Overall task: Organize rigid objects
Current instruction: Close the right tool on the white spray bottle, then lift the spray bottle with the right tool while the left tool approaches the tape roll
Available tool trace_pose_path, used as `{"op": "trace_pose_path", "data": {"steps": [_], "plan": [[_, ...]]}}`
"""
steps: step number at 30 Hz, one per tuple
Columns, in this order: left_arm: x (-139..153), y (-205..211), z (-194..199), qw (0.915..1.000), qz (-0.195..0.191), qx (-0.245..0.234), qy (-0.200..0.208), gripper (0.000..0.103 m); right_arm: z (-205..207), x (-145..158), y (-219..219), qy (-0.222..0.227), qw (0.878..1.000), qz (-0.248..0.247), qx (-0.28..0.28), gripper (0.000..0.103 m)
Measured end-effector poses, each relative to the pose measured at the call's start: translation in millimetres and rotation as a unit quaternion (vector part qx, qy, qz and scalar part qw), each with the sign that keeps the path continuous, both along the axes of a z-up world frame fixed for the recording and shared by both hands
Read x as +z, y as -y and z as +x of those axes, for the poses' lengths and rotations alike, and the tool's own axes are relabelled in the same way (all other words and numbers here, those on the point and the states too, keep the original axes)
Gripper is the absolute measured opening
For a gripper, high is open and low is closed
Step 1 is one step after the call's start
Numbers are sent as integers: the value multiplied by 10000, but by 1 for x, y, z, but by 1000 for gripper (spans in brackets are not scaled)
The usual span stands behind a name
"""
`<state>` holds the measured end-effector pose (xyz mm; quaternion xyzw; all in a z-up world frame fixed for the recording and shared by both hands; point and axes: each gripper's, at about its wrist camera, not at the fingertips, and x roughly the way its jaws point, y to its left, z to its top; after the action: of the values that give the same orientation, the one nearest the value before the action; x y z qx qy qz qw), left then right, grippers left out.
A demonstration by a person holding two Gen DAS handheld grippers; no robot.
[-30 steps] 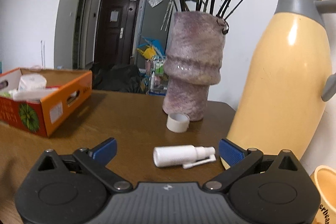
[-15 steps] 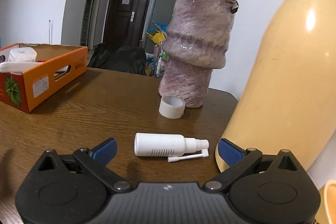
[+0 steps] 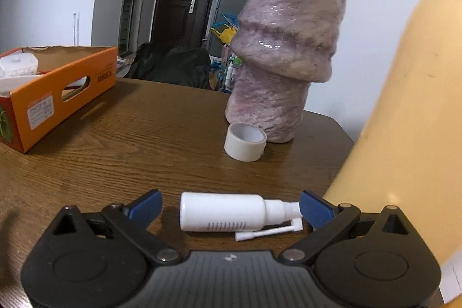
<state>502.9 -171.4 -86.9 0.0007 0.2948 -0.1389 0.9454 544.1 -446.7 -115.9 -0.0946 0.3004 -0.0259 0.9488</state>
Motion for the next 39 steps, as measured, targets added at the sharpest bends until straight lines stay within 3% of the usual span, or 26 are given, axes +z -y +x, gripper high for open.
{"op": "trace_pose_path", "data": {"steps": [2,7,20,39], "plan": [[0,-1,1,10000,-14,-6,-20,103,4,-1,0,-84,10000,3,10,98],[-1,-2,2,10000,-35,-13,-49,103,6,-1,6,-131,9997,187,-89,77],[-2,-4,3,9999,-65,-6,-115,103,-10,2,-9,-18,9996,170,222,77],[-2,1,-1,10000,55,-8,2,103,-66,17,-17,574,9982,175,-4,77]]}}
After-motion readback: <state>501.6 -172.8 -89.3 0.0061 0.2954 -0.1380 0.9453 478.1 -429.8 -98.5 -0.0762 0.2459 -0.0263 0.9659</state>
